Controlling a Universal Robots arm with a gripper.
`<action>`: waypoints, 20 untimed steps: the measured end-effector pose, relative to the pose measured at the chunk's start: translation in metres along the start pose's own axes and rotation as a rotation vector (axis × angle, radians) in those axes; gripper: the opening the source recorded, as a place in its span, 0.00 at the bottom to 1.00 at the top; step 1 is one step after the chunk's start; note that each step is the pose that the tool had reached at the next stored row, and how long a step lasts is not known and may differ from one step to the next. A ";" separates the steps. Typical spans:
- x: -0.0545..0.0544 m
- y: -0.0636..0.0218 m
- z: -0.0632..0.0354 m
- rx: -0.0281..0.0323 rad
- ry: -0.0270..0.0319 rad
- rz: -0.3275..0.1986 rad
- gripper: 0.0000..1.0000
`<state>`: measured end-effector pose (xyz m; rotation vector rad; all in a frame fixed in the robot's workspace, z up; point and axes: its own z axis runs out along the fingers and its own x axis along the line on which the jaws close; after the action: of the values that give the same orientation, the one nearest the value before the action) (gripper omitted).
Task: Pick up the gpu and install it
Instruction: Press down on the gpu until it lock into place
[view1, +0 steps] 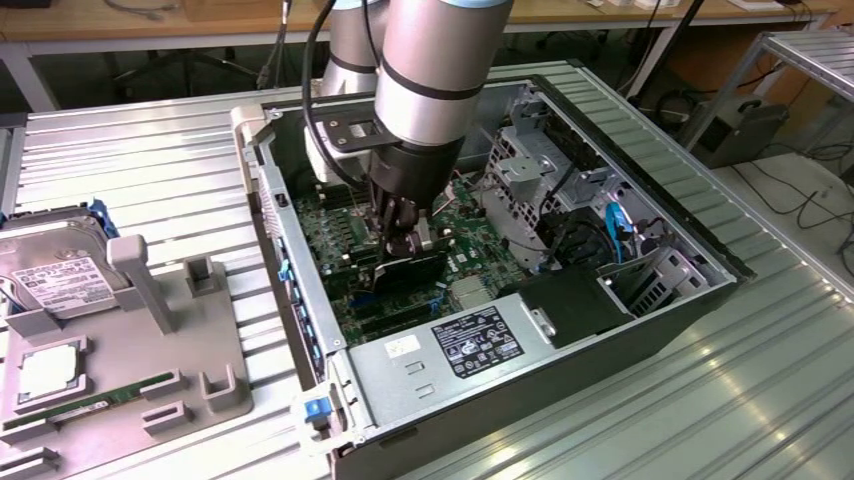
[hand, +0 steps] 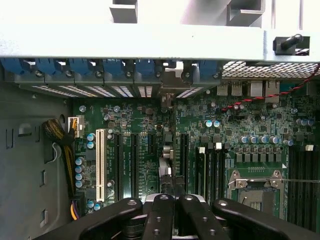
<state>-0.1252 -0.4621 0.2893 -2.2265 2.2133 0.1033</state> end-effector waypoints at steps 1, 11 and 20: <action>0.000 0.0000 0.0000 0.0000 0.0000 0.000 0.11; -0.003 0.0019 0.0023 0.0022 0.0001 0.000 0.11; -0.007 0.0052 0.0137 0.0088 0.0039 0.000 0.11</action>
<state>-0.1310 -0.4547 0.2761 -2.2245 2.2109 0.0891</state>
